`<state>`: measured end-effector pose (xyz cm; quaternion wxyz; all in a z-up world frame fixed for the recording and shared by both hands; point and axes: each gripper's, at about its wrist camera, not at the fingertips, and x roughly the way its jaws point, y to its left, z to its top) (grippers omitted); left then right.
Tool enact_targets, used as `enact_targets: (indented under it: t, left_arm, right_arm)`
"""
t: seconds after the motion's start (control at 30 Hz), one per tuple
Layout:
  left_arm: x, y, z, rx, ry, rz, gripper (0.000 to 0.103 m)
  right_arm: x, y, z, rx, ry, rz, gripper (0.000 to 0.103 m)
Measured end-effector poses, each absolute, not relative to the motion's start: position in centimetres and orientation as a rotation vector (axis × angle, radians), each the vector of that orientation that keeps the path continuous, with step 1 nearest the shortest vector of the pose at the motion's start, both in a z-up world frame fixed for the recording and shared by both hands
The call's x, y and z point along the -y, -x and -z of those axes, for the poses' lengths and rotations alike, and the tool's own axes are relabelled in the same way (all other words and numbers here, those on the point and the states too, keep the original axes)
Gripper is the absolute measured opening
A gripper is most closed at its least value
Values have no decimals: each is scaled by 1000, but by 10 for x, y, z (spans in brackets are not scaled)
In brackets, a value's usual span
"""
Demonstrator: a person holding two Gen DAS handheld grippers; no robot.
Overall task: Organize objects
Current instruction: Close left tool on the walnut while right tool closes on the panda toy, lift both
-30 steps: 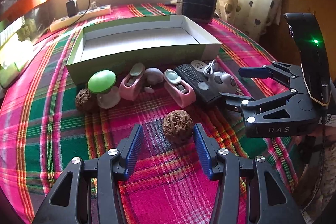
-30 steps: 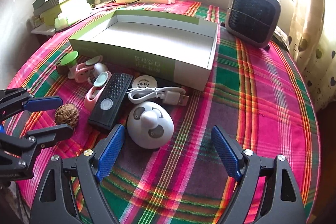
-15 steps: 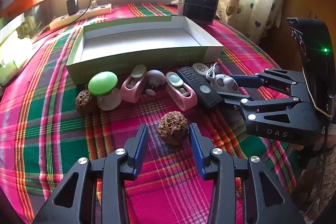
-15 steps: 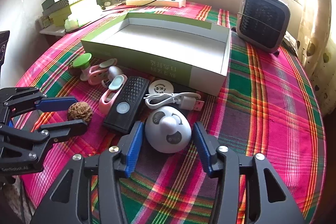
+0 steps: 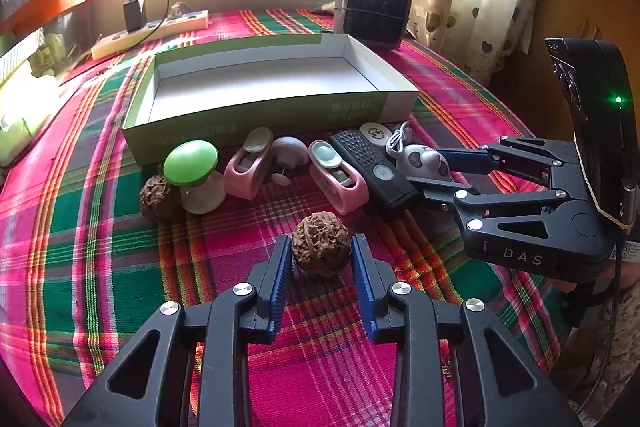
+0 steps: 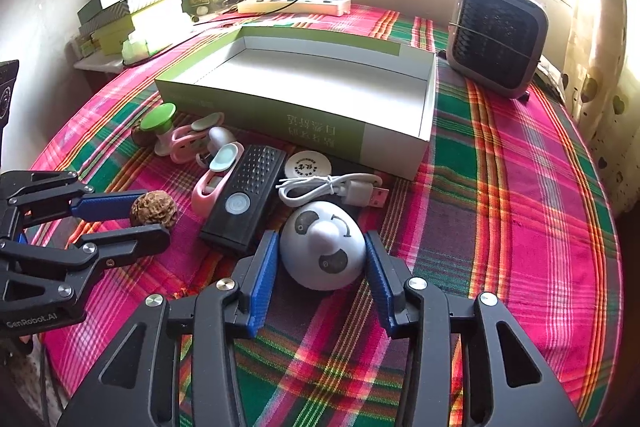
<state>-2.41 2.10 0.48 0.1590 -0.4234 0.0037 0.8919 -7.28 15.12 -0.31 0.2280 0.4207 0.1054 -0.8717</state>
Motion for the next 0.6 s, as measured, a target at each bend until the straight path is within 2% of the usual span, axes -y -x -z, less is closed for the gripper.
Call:
enact_targets:
  t: [0.3, 0.6]
  left_arm:
    - [-15, 28, -12, 12, 1197, -2558, 28]
    - [-10, 38, -32, 27, 1149, -2566, 28]
  right_arm:
    - [-156, 72, 1, -244, -1167, 2405, 44]
    - [-162, 73, -25, -197, -1113, 2432, 44]
